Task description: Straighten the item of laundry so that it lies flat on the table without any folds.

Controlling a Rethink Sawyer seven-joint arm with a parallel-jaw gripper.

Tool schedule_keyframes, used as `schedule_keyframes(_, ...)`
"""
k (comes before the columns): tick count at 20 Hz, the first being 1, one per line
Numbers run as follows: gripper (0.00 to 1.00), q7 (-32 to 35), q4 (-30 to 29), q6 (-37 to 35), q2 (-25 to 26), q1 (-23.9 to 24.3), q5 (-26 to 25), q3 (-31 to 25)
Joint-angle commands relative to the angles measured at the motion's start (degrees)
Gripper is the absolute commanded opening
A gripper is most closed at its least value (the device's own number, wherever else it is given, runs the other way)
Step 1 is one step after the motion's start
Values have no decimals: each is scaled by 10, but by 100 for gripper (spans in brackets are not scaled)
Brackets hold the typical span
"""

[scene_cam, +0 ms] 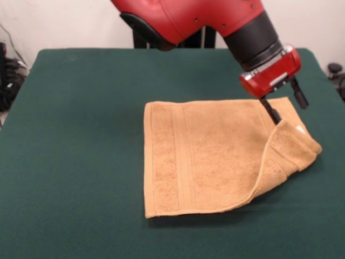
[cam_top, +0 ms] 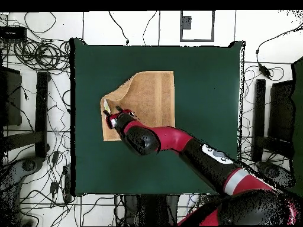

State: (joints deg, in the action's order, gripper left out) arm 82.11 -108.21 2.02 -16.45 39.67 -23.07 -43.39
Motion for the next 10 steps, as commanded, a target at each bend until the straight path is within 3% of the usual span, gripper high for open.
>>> schedule_keyframes(1, 100, 13, 62, -60, 10, -11, -25, -30)
schedule_keyframes(5, 100, 55, 57, -16, -16, -35, -20, 1)
schedule_keyframes(10, 100, 134, 58, 78, -63, -123, 34, 90)
